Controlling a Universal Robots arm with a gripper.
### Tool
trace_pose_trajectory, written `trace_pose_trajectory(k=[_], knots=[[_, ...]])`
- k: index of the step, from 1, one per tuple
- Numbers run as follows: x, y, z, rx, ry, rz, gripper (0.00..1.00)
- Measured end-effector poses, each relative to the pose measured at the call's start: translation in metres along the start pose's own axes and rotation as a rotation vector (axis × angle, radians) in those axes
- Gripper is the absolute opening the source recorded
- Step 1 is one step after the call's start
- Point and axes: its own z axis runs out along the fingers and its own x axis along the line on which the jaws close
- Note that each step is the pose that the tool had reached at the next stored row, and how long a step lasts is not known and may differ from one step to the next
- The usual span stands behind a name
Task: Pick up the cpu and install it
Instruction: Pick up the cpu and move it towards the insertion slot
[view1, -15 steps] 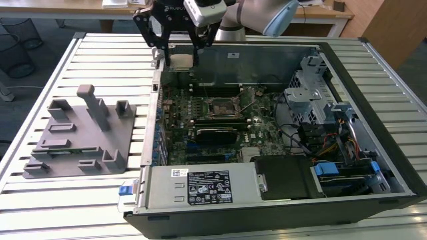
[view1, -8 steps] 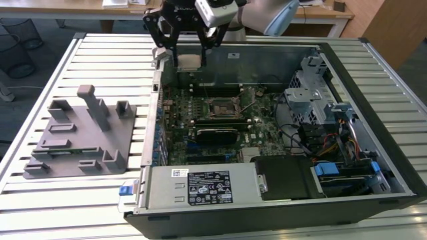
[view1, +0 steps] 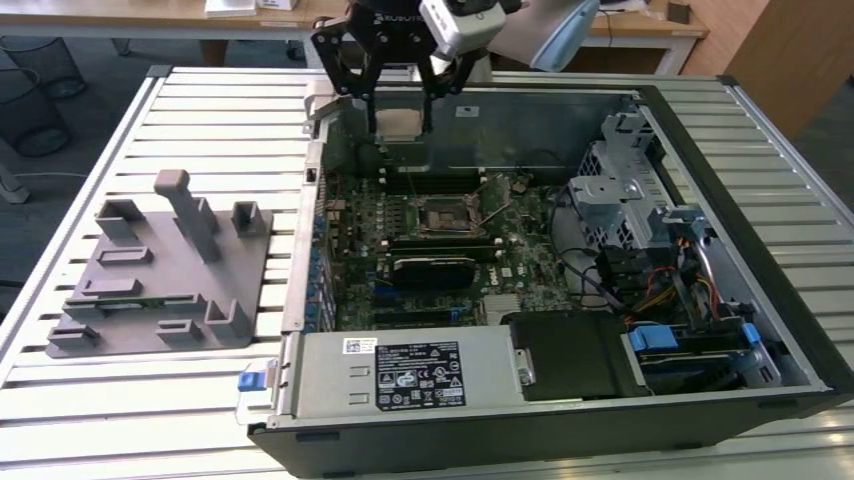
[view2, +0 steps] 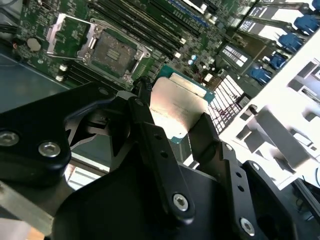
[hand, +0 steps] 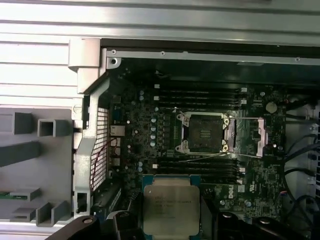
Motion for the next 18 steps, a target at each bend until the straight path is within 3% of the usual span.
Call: trace_pose_trajectory(k=[18], knots=[[-0.0503, 0.0017, 0.0021, -0.0002, 0.0005, 0.000, 0.54]])
